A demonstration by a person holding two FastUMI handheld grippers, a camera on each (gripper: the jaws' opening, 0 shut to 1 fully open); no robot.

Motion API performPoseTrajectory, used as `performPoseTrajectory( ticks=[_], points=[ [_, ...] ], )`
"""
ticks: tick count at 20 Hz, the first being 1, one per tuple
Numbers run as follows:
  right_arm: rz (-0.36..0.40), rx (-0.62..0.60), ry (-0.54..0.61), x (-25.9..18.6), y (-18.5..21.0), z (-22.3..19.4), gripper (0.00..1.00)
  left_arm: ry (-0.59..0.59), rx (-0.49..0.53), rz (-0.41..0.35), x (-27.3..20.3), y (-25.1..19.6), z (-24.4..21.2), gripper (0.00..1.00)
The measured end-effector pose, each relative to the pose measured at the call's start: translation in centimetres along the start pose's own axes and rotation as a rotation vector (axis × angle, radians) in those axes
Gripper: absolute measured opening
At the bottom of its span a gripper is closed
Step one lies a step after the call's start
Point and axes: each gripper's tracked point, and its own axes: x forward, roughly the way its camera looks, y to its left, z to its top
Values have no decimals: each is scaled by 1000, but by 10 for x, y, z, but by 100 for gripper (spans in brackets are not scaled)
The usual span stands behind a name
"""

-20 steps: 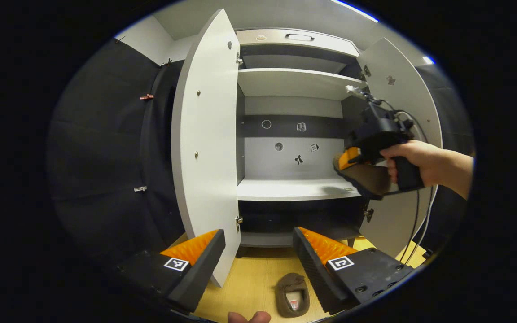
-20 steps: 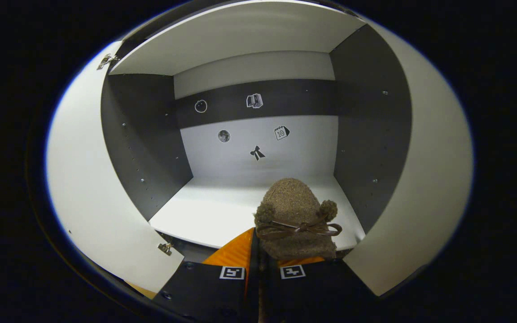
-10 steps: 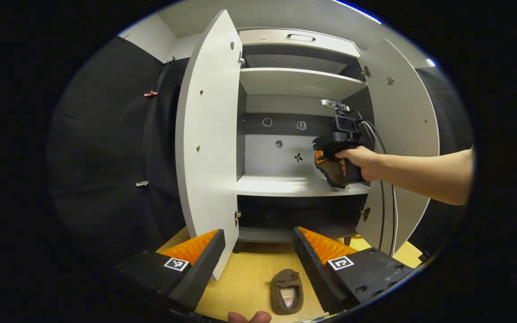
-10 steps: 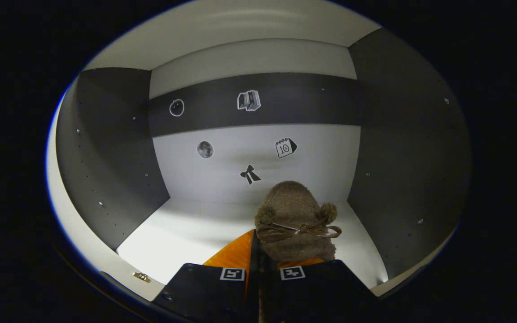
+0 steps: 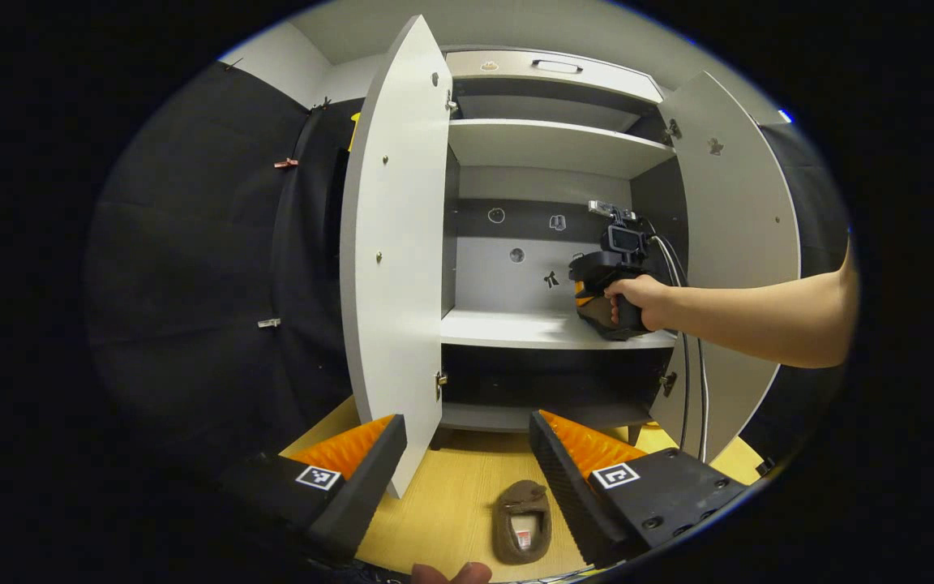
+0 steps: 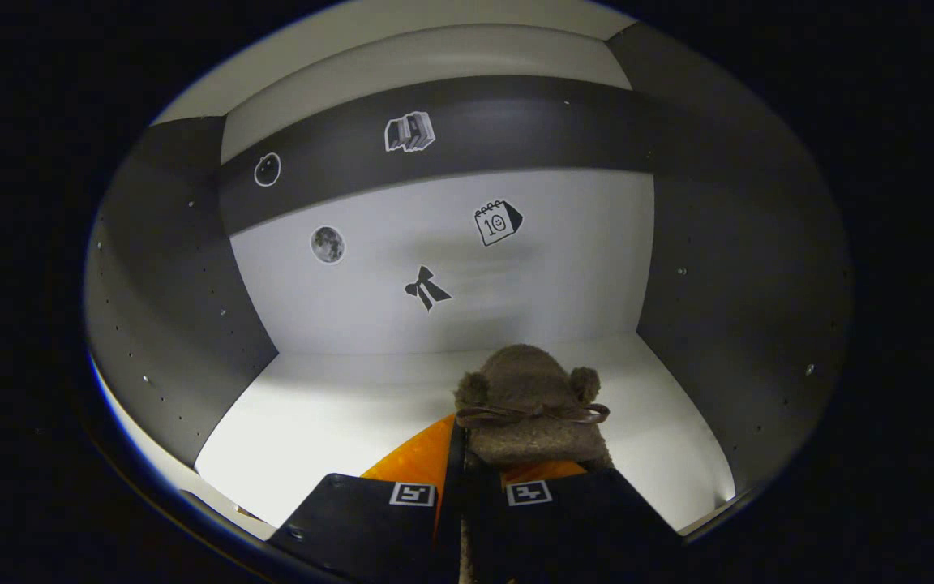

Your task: Grab one shoe with the right hand and put it into the shoe cabinet, grab the other shoe with the left hand and put it into the shoe cabinet; then close the right door with the right hand and the left door with the left hand.

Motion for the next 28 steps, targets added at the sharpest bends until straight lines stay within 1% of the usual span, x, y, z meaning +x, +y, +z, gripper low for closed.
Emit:
performPoseTrajectory(
  ticks=[1, 3, 4, 7, 8, 10, 11, 12, 14, 17, 19, 22, 23, 25, 26, 27, 28],
  points=[
    [12, 7, 13, -3, 2, -2, 17, -3, 1, -2, 1, -1, 2, 97],
    [37, 11, 25, -8, 7, -3, 24, -9, 3, -4, 4, -3, 4, 97],
    [49, 10, 22, -12, 10, -2, 36, -11, 1, -6, 5, -4, 5, 96],
    [95, -5, 36, -30, 22, -4, 52, -13, 1, -19, 8, -8, 6, 97],
    [108, -16, 33, -38, 25, -3, 68, -12, 5, -21, 9, -10, 6, 97],
    [135, -24, 6, -56, 32, 1, 82, -9, 16, -30, 11, -12, 5, 97],
    [148, -25, -10, -66, 35, 3, 94, -8, 21, -32, 12, -11, 5, 97],
    [169, -28, -35, -78, 37, 7, 98, -6, 21, -36, 14, -11, 4, 97],
    [183, -45, -118, -104, 38, 22, 98, 7, 12, -48, 15, -12, 0, 97],
    [175, -82, -244, -150, 37, 43, 98, 41, 0, -58, 22, -11, -12, 97],
    [173, -95, -306, -186, 36, 46, 99, 79, -4, -67, 26, -12, -28, 97],
    [196, -85, -388, -241, 33, 44, 98, 168, 22, -86, 35, -18, -66, 96],
    [198, -79, -406, -258, 29, 40, 98, 200, 34, -107, 37, -22, -81, 95],
    [195, -77, -429, -286, 21, 33, 98, 259, 65, -175, 40, -36, -115, 94],
    [178, -82, -441, -299, 15, 33, 98, 289, 79, -205, 42, -42, -130, 93],
    [163, -83, -460, -311, 10, 33, 98, 323, 92, -229, 44, -48, -147, 89],
    [149, -83, -475, -322, 4, 33, 98, 362, 103, -240, 48, -52, -163, 87]
  ],
)
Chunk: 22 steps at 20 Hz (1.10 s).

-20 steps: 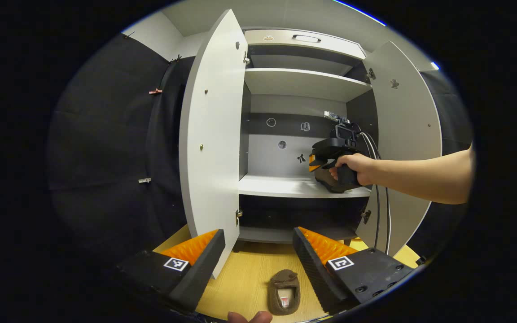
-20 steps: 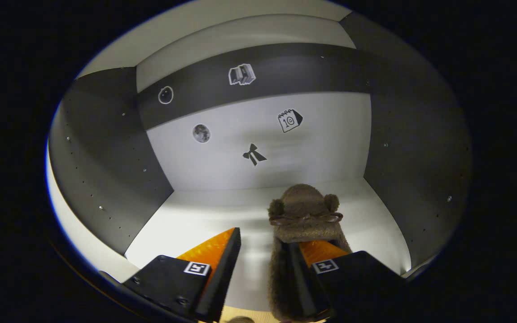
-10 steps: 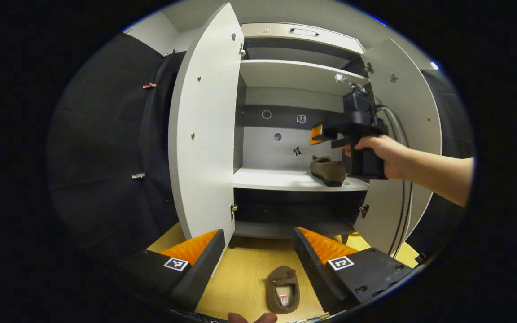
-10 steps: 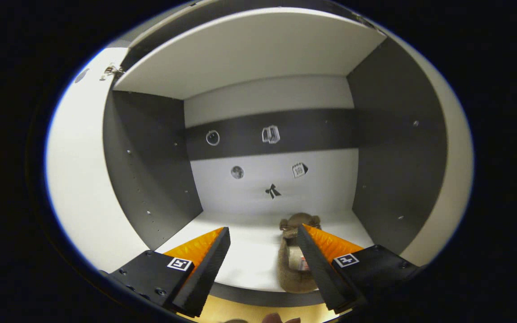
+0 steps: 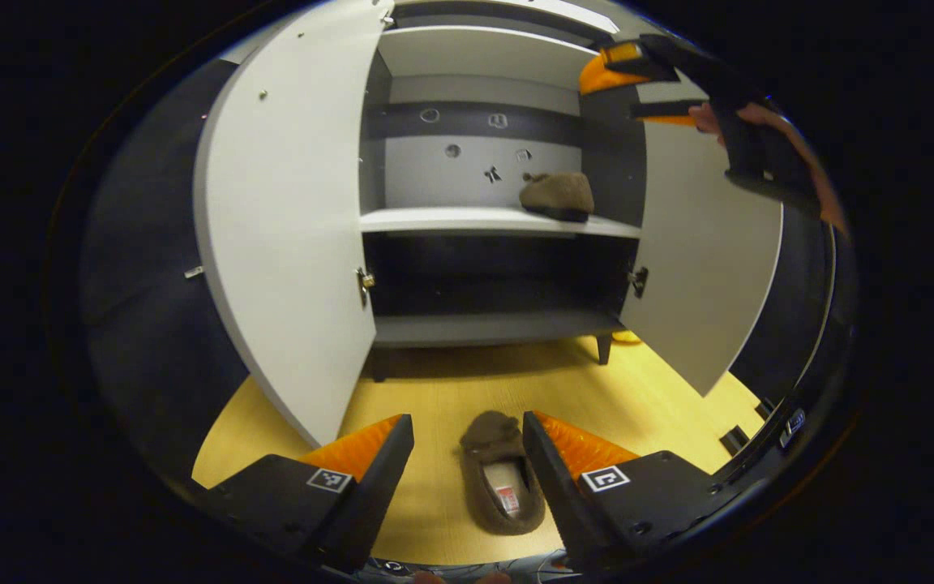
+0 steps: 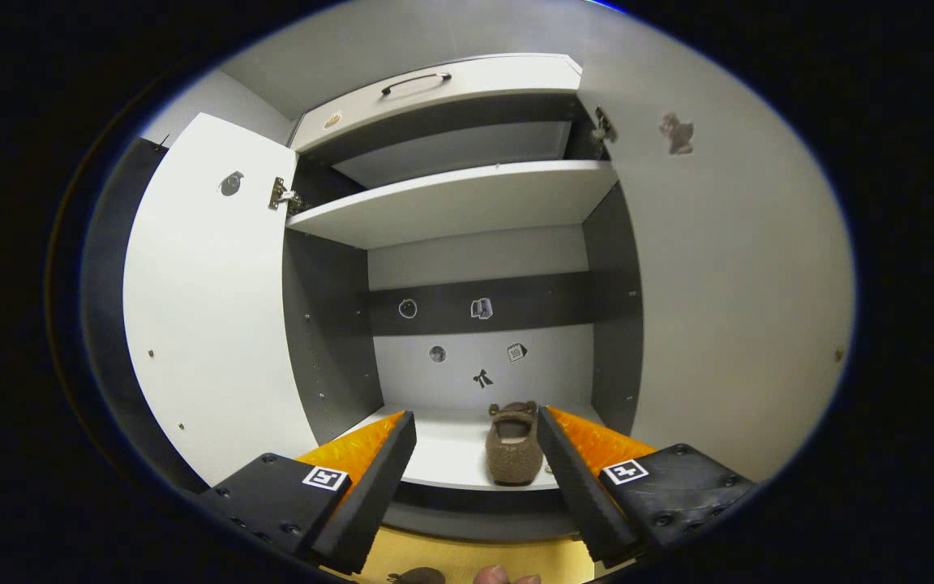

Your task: Grab one shoe with the right hand and put it into the shoe cabinet, grab the other shoe with the left hand and put it into the shoe cabinet; then close the right door with the right hand and the left door with the left hand.

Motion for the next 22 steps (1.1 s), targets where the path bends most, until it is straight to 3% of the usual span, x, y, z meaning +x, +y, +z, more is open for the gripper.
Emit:
performPoseTrajectory(
  ticks=[4, 9, 16, 18, 19, 22],
  points=[
    [-18, -15, -10, -40, -11, 9, 98, 122, -20, -22, 32, -7, -46, 73],
    [-30, -11, -3, -81, -32, 18, 98, 212, -27, -10, 81, -6, -94, 71],
    [-44, -85, 10, -112, -51, 18, 98, 205, -48, 51, 138, 4, -116, 65],
    [-41, -93, 23, -120, -52, 14, 98, 193, -52, 56, 148, 5, -114, 58],
    [-37, -94, 34, -124, -51, 10, 98, 191, -48, 58, 152, 5, -113, 48],
    [-36, -86, 61, -133, -54, 2, 98, 191, -32, 108, 159, 11, -109, 34]
  ],
)
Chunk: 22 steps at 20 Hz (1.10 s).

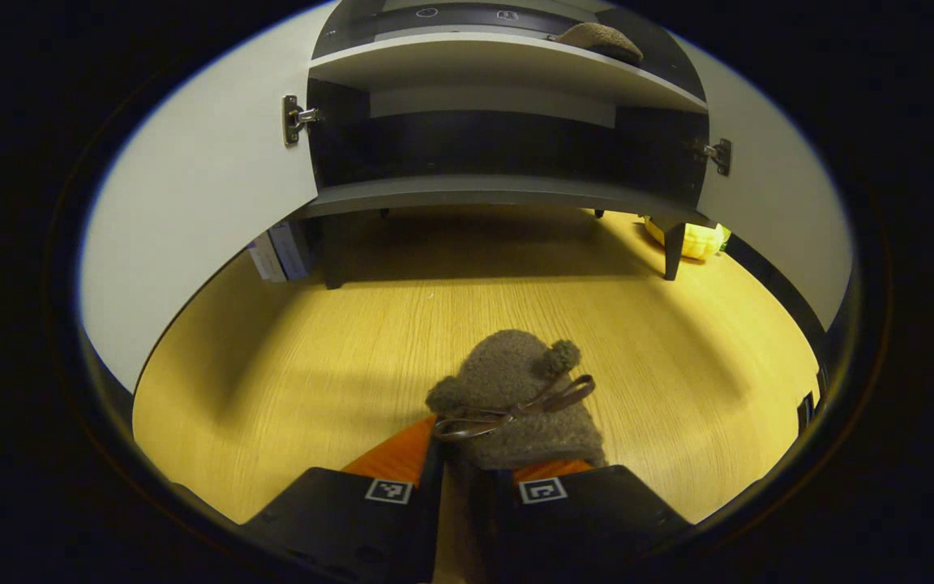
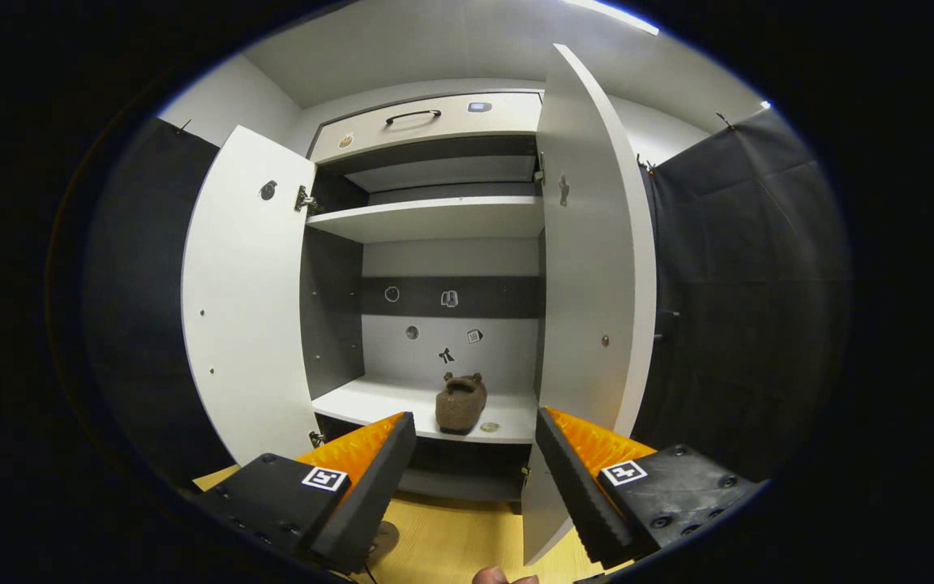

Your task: Grab one shoe with the right hand and put it into the shoe cabinet, grab the other shoe with the left hand and put it into the shoe cabinet; then close the right door with the right hand and the left door with the left hand.

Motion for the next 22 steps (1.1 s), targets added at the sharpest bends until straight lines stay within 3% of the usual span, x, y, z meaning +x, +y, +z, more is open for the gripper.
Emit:
performPoseTrajectory(
  ticks=[1, 3, 6, 11, 18, 22],
  points=[
    [-2, 2, 6, 0, -1, -2, 97, 7, 12, 15, 1, 2, 1, 20],
    [-6, 5, 17, -1, -4, -6, 97, 29, 23, 5, -1, -1, 0, 9],
    [-15, 5, 17, -1, -12, -8, 97, 37, 32, -47, -19, -13, 14, 6],
    [-42, 26, 21, -3, -24, -13, 97, -35, 21, -37, -80, -22, 84, 6],
    [-64, 55, 42, -9, -36, -23, 97, -139, -132, -29, -168, -22, 209, 6],
    [-81, 51, 50, -17, -45, -26, 97, -195, -111, -11, -189, -13, 292, 6]
  ],
)
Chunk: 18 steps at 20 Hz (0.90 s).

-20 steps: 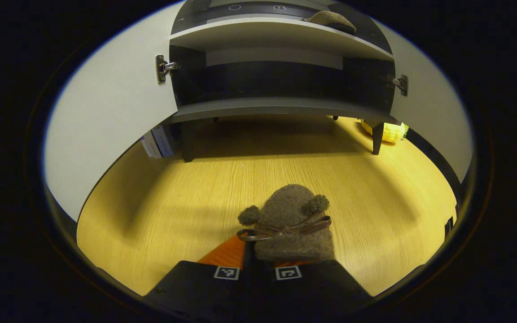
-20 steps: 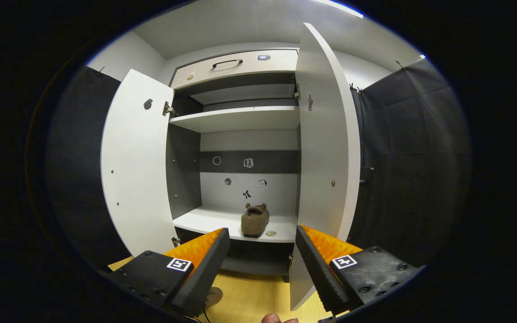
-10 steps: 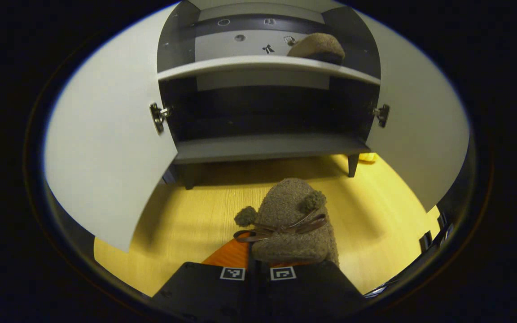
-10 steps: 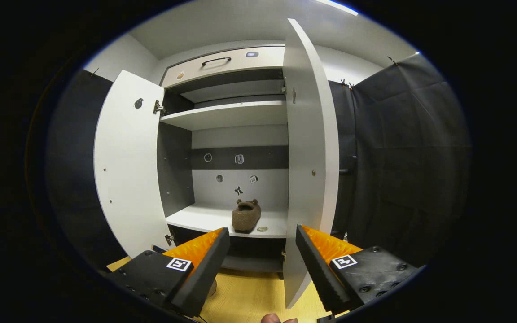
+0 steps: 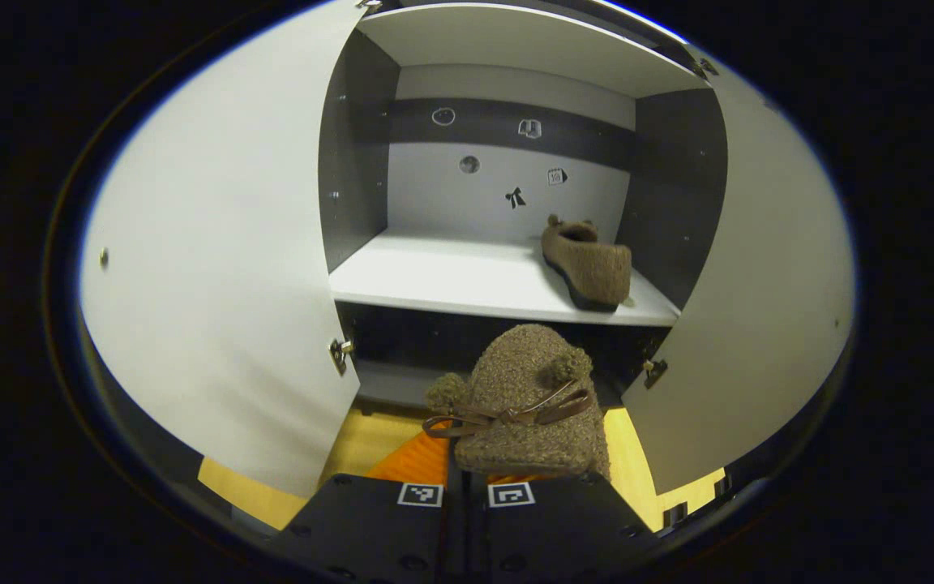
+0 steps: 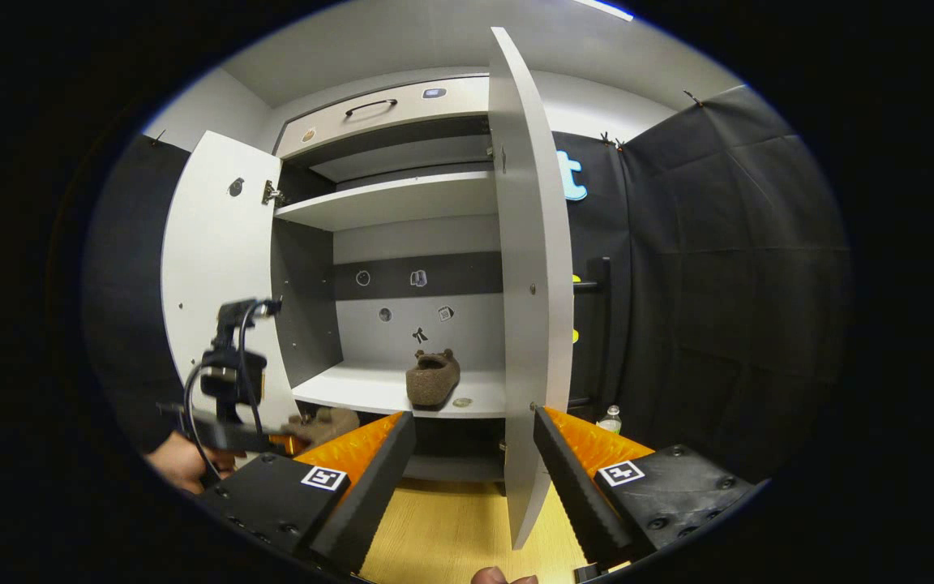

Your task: Grab one shoe with the right hand and put it into the shoe cabinet, grab the other shoe with the left hand and put it into the shoe cabinet; then close the right door with the right hand and the left door with the left hand.

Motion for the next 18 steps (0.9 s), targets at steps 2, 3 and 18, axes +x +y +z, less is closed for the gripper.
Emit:
performPoseTrajectory(
  ticks=[2, 3, 18],
  points=[
    [-7, 0, -1, -5, -6, -1, 97, -54, 4, -2, 6, -2, 42, 6],
    [-12, 0, 2, -8, -9, -3, 97, -69, 16, 9, 10, 0, 60, 6],
    [-173, -4, 45, -25, -105, -26, 97, 6, 76, 129, 174, 23, 181, 6]
  ],
)
